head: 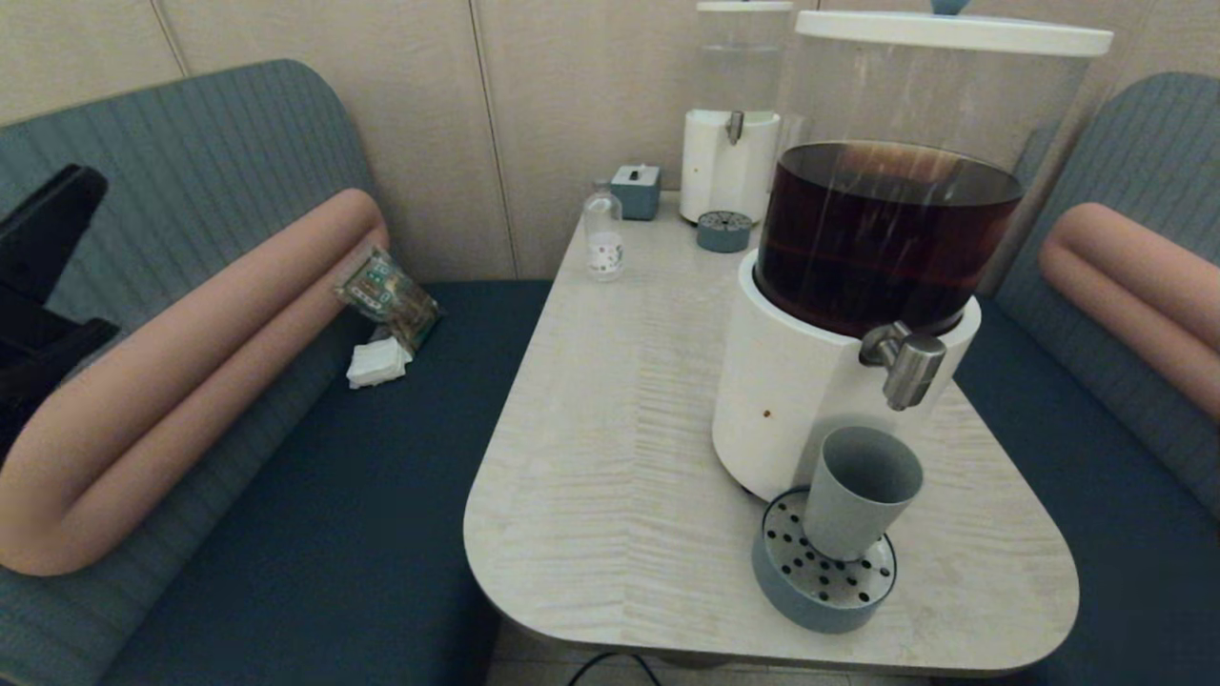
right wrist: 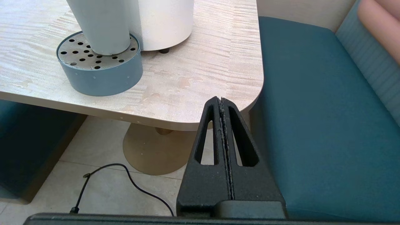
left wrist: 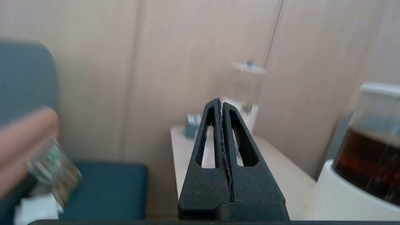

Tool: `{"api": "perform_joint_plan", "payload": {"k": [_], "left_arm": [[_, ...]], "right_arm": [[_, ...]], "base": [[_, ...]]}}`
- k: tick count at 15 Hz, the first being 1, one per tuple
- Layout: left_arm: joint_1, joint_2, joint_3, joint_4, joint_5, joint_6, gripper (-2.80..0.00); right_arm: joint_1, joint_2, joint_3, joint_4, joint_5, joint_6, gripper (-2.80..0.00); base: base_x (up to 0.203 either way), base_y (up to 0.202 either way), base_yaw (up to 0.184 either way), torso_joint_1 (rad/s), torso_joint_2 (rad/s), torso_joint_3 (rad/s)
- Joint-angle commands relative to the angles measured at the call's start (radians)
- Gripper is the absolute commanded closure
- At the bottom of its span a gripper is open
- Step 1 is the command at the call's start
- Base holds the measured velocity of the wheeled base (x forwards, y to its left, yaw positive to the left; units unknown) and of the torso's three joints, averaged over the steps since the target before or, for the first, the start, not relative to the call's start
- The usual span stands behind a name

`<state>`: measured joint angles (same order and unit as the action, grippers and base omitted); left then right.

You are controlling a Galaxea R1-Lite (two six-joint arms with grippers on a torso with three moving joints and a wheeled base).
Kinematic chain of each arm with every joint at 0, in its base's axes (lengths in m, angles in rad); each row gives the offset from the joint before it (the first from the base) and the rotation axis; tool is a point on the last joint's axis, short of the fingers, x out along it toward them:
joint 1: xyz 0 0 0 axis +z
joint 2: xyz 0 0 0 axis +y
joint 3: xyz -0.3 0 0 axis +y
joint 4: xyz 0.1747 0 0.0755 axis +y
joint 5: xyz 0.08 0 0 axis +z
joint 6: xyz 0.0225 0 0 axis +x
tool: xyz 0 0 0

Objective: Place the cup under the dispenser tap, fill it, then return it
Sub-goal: Turn on the faucet

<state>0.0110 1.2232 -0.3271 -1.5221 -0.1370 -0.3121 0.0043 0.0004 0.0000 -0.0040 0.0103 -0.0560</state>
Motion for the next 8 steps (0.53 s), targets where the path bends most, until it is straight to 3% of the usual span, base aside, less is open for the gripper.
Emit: {"api": "perform_joint_plan", "payload": {"k": [1,4,8], "left_arm": [[0.025,-0.137,0.042,-0.008,-0.001,-0.004,0.0],[0.037,-0.302,0.081,0.036,-0.003,-0.005,0.0],[0.039,-0.531,0.038,0.395,-0.009,-0.004,0.0]], "right_arm": [[0.0,0.0,0.001,-0.001,0.0,-0.001,0.0],[0.0,0.0,0.0,-0.001,0.0,-0.001,0.0],[0.0,0.0,0.0,-0.001,0.0,-0.001,0.0]], "base": [[0.0,0.0,0.0,0.0,0.0,0.0],[0.0,0.0,0.0,0.0,0.0,0.0],[0.0,0.0,0.0,0.0,0.0,0.0]]}}
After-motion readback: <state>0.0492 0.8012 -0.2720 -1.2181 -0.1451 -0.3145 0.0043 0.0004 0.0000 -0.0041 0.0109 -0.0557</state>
